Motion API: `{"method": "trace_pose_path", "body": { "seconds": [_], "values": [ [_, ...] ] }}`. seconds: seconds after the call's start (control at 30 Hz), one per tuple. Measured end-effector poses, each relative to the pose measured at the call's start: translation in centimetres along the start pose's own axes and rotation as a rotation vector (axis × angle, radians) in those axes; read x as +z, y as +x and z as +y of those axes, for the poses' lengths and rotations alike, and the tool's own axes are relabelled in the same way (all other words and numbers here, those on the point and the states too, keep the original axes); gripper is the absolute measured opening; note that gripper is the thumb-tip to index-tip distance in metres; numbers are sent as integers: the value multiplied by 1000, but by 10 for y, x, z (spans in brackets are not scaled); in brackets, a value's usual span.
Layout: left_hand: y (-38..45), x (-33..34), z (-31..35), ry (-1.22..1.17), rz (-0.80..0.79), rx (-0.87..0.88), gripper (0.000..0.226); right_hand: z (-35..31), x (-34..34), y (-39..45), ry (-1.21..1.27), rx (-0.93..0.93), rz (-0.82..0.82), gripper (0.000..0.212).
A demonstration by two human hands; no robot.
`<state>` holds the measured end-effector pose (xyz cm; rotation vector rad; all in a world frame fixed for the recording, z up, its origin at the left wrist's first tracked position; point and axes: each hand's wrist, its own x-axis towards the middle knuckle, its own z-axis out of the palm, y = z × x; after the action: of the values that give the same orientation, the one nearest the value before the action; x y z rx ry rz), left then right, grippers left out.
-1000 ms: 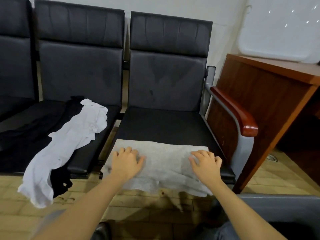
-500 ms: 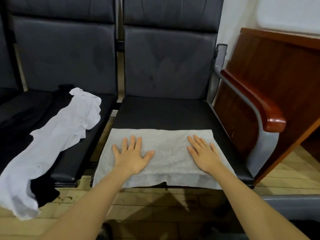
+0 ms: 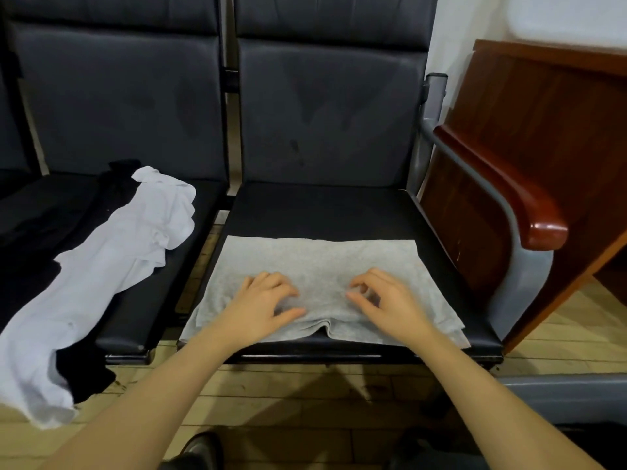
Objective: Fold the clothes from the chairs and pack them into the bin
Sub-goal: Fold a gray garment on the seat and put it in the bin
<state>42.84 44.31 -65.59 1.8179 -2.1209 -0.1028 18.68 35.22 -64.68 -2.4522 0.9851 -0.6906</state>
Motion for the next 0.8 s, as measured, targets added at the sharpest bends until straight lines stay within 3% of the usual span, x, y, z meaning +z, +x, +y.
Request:
{"method": "trace_pose_path", "body": {
  "seconds": [0.07,0.2,0.3,0.37,0.5,0.67,0.8],
  "values": [
    [-14,-3,-3,3,-6,-19,76,-12,5,-12,-12,29,-30,29],
    [-40,-7,-11,66,123,-97,73,-16,13,-36,-260,153,12,47],
    [-53,-5,-6,90,12,-275,102,-14,16,-44,-328,287,31,78],
    [-58,3,-7,111,-73,-319,120,-10,19,-45,-345,294,3,88],
    [-63,2,-27,79,-133,-319,112,0,11,-46,-385,246,-89,92],
    [-68,-10,-31,36,-201,-287,61,7,-1,-53,-334,193,-118,80],
    [-69,-15,-27,-27,54,-264,65,1,-6,-53,-163,221,77,35]
  ]
}}
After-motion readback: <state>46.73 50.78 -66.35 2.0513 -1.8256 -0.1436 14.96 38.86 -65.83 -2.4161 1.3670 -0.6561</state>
